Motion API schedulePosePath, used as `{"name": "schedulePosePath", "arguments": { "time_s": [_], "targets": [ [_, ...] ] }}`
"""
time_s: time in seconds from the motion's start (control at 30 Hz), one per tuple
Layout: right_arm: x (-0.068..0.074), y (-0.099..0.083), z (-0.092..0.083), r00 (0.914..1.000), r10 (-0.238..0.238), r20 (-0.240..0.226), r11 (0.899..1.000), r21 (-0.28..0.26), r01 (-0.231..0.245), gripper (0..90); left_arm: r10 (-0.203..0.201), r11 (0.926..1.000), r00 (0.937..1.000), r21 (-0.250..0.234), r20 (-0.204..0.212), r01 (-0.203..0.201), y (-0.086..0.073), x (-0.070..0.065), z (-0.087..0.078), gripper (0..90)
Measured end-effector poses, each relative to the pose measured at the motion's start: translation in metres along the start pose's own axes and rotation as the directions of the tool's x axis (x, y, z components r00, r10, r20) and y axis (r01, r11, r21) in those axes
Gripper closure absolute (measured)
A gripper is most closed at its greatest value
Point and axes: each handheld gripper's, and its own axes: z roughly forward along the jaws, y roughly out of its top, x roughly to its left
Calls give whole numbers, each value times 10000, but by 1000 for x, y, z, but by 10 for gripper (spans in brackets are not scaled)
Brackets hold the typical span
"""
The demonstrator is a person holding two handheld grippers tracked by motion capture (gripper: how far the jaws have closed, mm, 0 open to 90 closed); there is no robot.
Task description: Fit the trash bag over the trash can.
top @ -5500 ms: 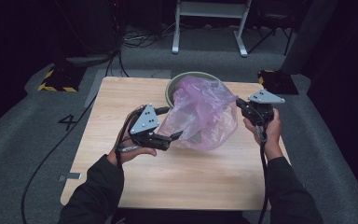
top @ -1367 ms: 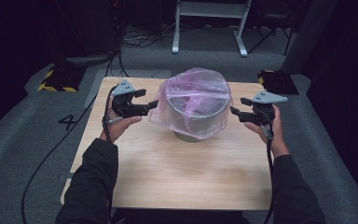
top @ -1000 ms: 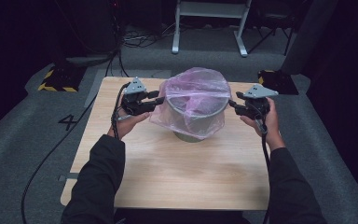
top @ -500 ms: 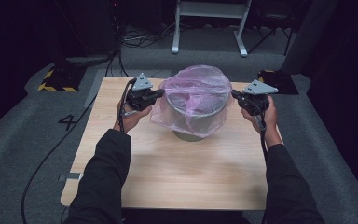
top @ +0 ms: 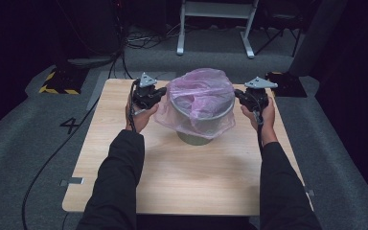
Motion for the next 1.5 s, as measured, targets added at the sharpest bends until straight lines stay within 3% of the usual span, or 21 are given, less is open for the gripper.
{"name": "schedulePosePath", "arguments": {
  "time_s": [0.17, 0.3, 0.4, 0.6, 0.73, 0.87, 0.97, 1.03, 1.1, 1.17, 1.2, 1.4, 1.5],
  "targets": [
    [3, -5, 10, 9994, 245, -233, 9996, 158, -241, 900, 33, 9999, 9997, 168, 258, -38, -2, -5, 9, 899],
    [2, -12, 17, 9942, 716, -796, 9973, 201, -702, 900, -47, 9997, 9978, 248, 666, 30, -6, -8, 13, 900],
    [1, -15, 17, 9902, 787, -1150, 9968, 188, -771, 900, -151, 9995, 9964, 284, 836, 127, -9, -8, 14, 900],
    [2, -25, 16, 9799, 914, -1770, 9958, 92, -913, 900, -9, 9986, 9937, 519, 1121, -49, -17, -9, 13, 899],
    [5, -33, 8, 9721, 717, -2234, 9974, 53, -724, 900, 96, 9991, 9871, 385, 1597, -160, -24, -10, 3, 900],
    [9, -37, 0, 9646, 511, -2586, 9986, -3, -530, 900, 355, 9985, 9831, 355, 1797, -426, -30, -15, -9, 899],
    [11, -41, -8, 9503, 627, -3049, 9978, -20, -664, 900, 463, 9983, 9803, 269, 1918, -524, -35, -19, -17, 900],
    [13, -43, -13, 9476, 605, -3136, 9979, -12, -641, 900, 625, 9972, 9775, 268, 2016, -693, -37, -24, -23, 899],
    [14, -44, -17, 9482, 447, -3145, 9989, 6, -469, 900, 792, 9959, 9757, 278, 2045, -866, -38, -27, -27, 899],
    [15, -44, -21, 9542, 240, -2981, 9997, 53, -234, 900, 973, 9947, 9755, 140, 1973, -1020, -36, -28, -33, 899],
    [16, -43, -22, 9578, 147, -2871, 9999, 50, -139, 900, 1039, 9943, 9784, 52, 1785, -1065, -34, -28, -37, 898],
    [10, -37, -34, 9762, -150, -2164, 9996, -279, 92, 900, 1300, 9913, 9789, -397, 1577, -1252, -26, -21, -60, 717],
    [6, -33, -40, 9836, -91, -1802, 9987, -512, -2, 900, 1228, 9913, 9797, -662, 1582, -1136, -23, -18, -69, 605]
  ]
}}
